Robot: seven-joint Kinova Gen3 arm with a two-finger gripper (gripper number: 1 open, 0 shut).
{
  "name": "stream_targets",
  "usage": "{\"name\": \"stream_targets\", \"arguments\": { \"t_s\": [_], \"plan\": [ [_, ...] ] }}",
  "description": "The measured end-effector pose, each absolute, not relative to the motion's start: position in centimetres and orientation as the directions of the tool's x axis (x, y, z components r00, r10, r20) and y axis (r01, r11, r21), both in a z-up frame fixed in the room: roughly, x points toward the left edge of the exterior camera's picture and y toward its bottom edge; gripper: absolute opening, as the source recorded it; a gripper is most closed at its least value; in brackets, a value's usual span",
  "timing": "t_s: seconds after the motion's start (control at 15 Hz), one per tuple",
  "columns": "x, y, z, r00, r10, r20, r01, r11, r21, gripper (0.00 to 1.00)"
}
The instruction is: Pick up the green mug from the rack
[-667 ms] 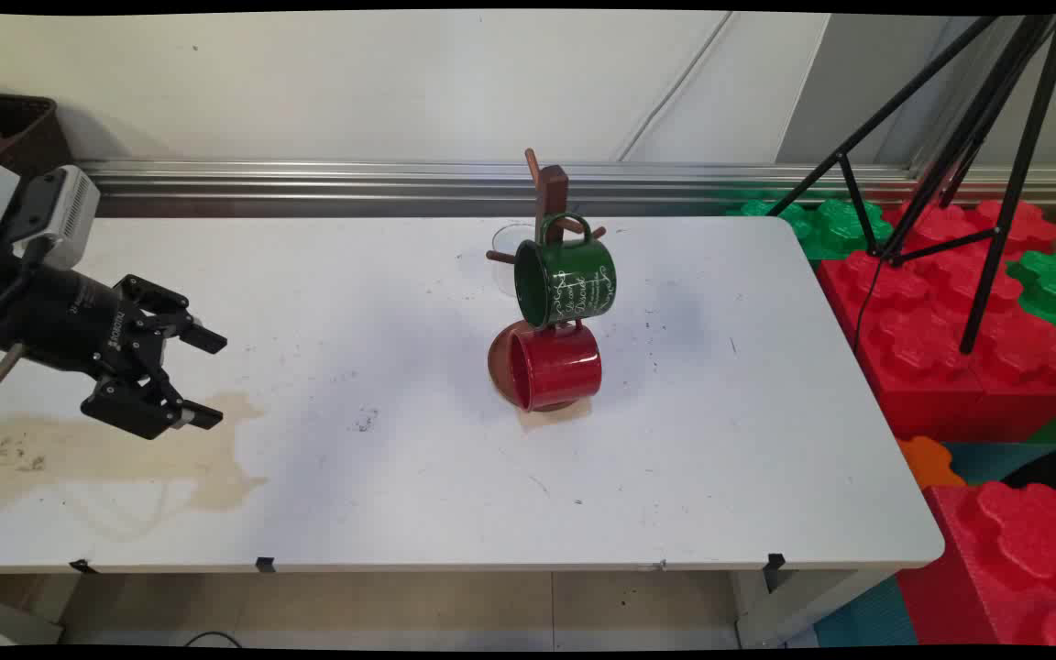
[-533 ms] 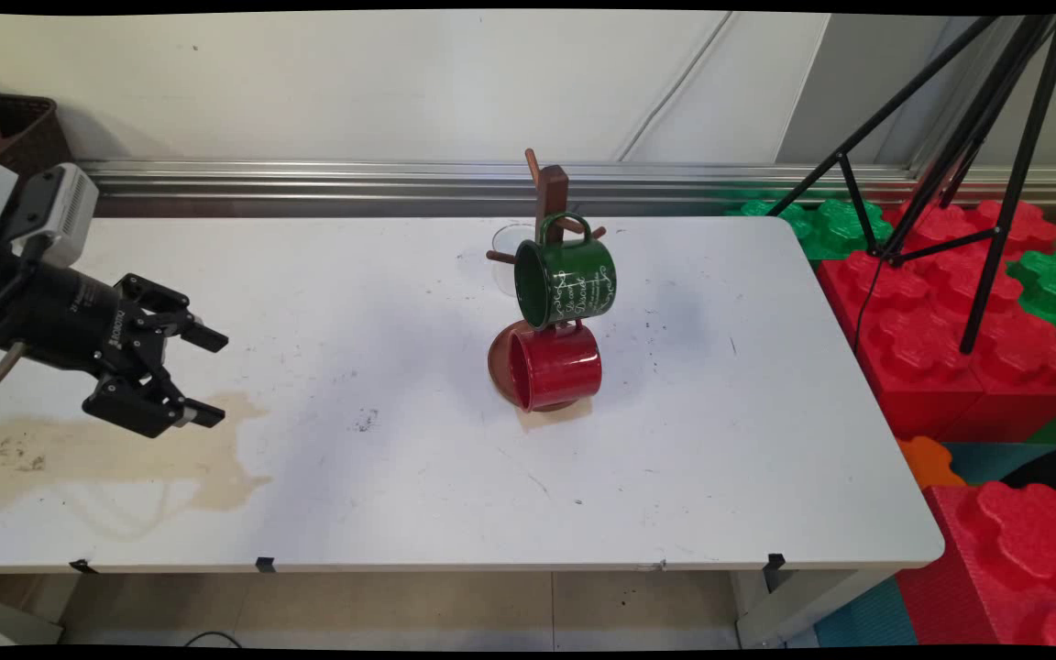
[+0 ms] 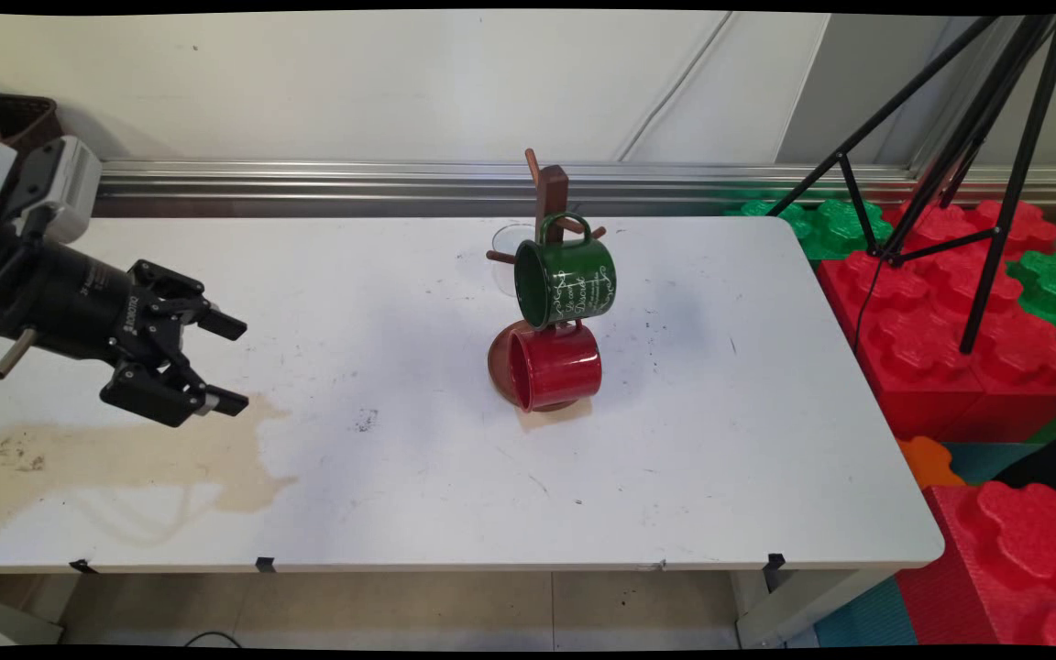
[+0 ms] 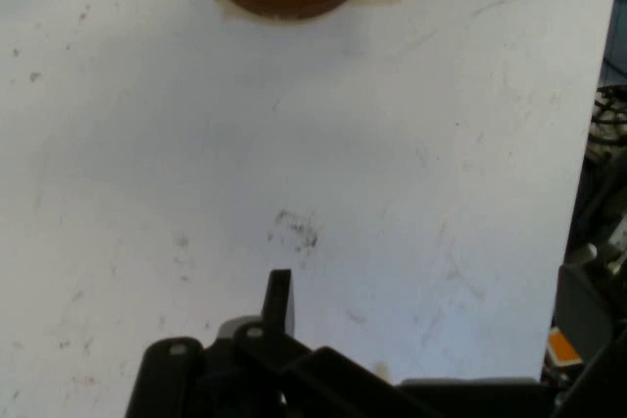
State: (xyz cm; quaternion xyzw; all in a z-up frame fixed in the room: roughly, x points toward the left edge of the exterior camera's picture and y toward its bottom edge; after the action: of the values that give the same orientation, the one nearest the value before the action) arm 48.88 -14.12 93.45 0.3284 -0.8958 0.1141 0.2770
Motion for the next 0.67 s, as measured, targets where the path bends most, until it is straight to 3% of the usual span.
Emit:
{"name": "stream_targets", "arguments": {
  "t_s": [0.67],
  "plan": [
    [43.6, -15.0, 96.6, -0.568, -0.535, 0.626, -0.673, 0.739, 0.022, 1.0]
  ]
}}
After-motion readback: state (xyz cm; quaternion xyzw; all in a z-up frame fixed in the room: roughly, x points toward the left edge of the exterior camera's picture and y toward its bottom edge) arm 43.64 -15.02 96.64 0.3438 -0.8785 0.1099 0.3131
